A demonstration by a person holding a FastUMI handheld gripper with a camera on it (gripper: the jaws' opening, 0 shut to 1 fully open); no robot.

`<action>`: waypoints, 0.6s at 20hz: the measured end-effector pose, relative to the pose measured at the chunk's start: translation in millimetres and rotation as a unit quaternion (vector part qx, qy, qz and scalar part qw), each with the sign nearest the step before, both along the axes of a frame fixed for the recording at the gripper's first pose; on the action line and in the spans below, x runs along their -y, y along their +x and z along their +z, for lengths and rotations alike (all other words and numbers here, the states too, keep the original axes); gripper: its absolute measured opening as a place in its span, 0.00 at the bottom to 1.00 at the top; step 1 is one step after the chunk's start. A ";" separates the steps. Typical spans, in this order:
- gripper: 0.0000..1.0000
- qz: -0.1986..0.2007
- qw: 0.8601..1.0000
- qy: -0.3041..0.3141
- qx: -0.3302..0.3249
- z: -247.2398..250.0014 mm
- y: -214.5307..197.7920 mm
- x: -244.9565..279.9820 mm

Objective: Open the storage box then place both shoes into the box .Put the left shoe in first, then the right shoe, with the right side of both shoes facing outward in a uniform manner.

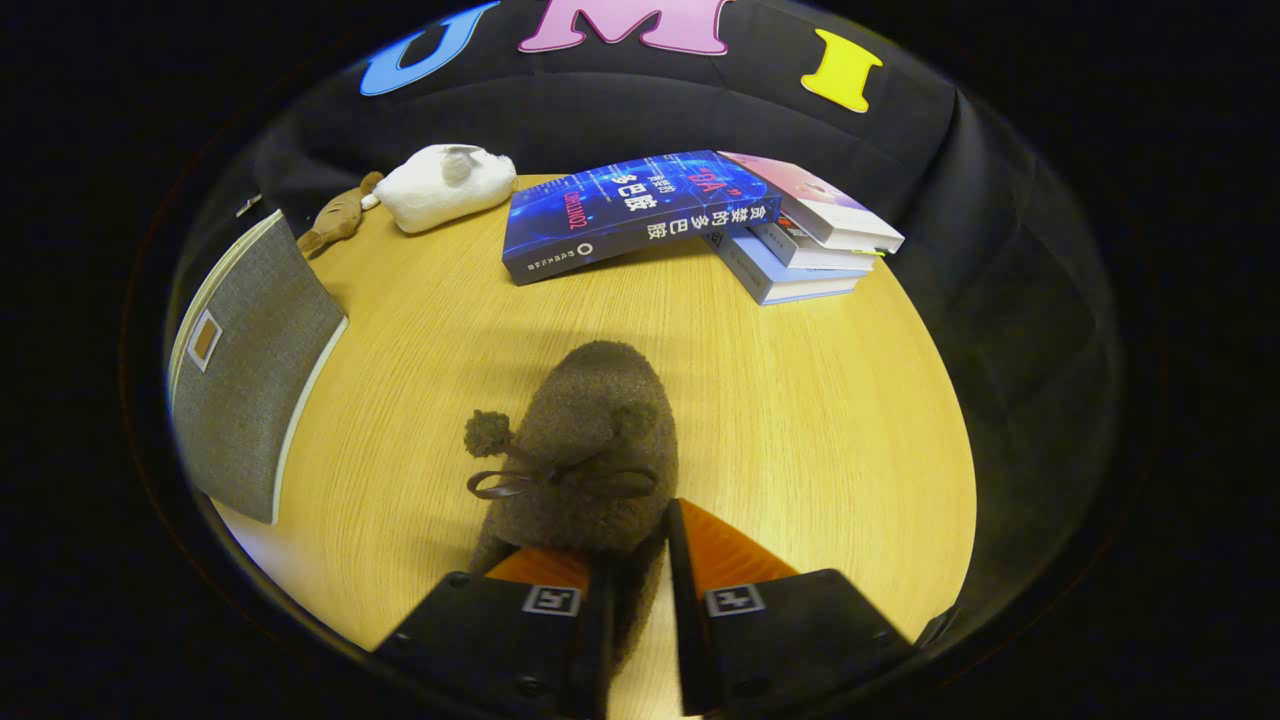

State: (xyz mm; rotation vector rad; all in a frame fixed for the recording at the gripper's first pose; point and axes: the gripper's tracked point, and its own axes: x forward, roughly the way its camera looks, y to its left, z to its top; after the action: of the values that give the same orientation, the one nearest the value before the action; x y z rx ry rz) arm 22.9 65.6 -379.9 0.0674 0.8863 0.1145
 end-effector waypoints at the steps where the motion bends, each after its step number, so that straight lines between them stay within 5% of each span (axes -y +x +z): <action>1: 0.16 -0.005 1.000 -0.004 0.004 1.0 1.4 2.1; 2: 0.07 -0.006 1.000 0.001 0.004 1.5 1.7 0.1; 12: 0.07 -0.074 0.995 0.060 0.005 43.1 -8.1 5.0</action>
State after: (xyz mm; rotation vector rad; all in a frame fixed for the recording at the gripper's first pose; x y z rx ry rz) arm 14.8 60.6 -336.9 0.2431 0.8604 0.0289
